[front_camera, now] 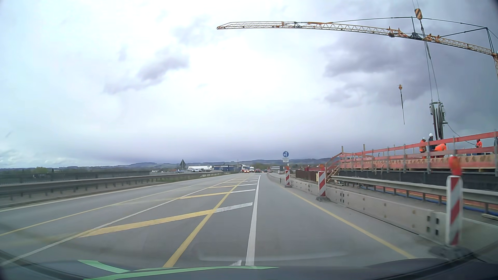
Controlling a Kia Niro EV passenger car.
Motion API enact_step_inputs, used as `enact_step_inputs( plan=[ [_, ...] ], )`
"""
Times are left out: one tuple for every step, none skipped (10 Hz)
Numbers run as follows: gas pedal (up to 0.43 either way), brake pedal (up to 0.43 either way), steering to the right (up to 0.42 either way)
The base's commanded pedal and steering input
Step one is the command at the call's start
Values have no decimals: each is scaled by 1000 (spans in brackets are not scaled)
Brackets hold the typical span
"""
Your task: Follow the waypoints while adhering to traffic rules and regulations
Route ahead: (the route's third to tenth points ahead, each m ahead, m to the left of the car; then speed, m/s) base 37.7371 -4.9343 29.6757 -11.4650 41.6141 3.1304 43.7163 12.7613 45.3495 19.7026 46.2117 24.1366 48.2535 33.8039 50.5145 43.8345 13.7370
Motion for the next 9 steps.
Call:
enact_step_inputs(
  plan=[
    [98,0,5],
    [98,0,5],
    [98,0,5],
    [98,0,5],
    [98,0,5],
    [98,0,5],
    [98,0,5],
    [98,0,5],
    [98,0,5]
  ],
)
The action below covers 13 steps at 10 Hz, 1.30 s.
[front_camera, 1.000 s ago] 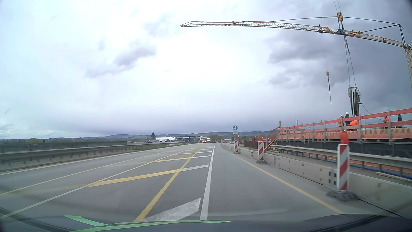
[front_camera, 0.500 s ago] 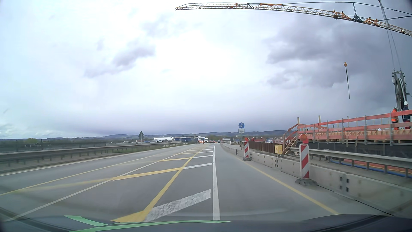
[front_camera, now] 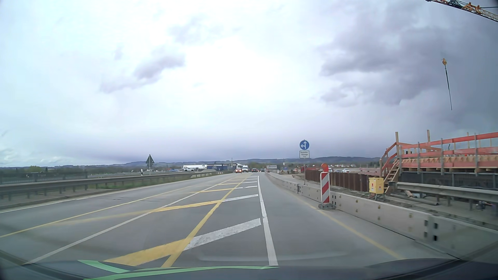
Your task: Follow the waypoints while adhering to traffic rules and regulations
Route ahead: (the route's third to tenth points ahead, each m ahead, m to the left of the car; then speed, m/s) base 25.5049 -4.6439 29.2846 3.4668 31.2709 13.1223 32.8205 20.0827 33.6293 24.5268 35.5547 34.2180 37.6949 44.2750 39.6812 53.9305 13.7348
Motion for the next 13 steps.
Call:
enact_step_inputs(
  plan=[
    [98,0,4],
    [98,0,5],
    [98,0,5],
    [98,0,4],
    [79,0,5],
    [47,0,4],
    [0,0,4],
    [0,0,4],
    [0,0,4],
    [0,0,5],
    [0,0,4],
    [0,0,4],
    [0,0,4]
  ],
)
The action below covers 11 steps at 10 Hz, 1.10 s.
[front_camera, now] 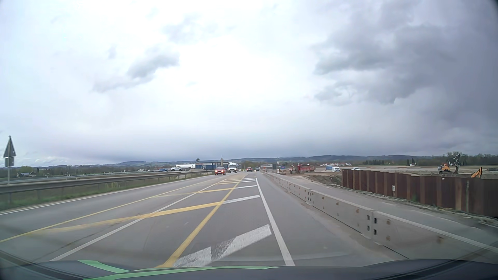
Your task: Follow the waypoints while adhering to traffic rules and regulations
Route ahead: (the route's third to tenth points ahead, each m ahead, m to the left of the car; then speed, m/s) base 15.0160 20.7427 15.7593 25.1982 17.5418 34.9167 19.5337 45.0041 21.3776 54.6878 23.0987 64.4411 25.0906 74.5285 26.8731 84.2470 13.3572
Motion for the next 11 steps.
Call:
enact_step_inputs(
  plan=[
    [0,0,4],
    [0,0,4],
    [0,0,4],
    [0,0,4],
    [0,0,4],
    [0,0,4],
    [0,0,4],
    [0,0,4],
    [0,0,4],
    [8,0,4],
    [8,0,4]
  ],
)
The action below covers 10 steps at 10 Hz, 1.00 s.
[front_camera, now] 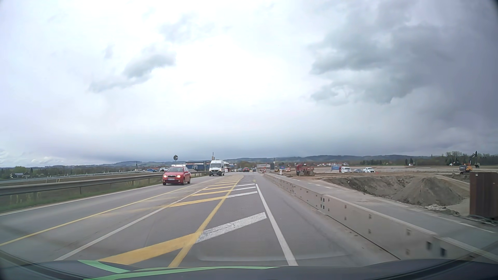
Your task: Follow the waypoints while adhering to traffic rules and regulations
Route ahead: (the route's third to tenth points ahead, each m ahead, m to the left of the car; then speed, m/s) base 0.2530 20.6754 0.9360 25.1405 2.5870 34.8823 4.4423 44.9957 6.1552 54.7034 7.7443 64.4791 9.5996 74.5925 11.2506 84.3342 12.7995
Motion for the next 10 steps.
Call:
enact_step_inputs(
  plan=[
    [8,0,4],
    [8,0,4],
    [8,0,4],
    [8,0,4],
    [8,0,4],
    [8,0,4],
    [8,0,4],
    [20,0,4],
    [20,0,4],
    [28,0,4]
  ],
)
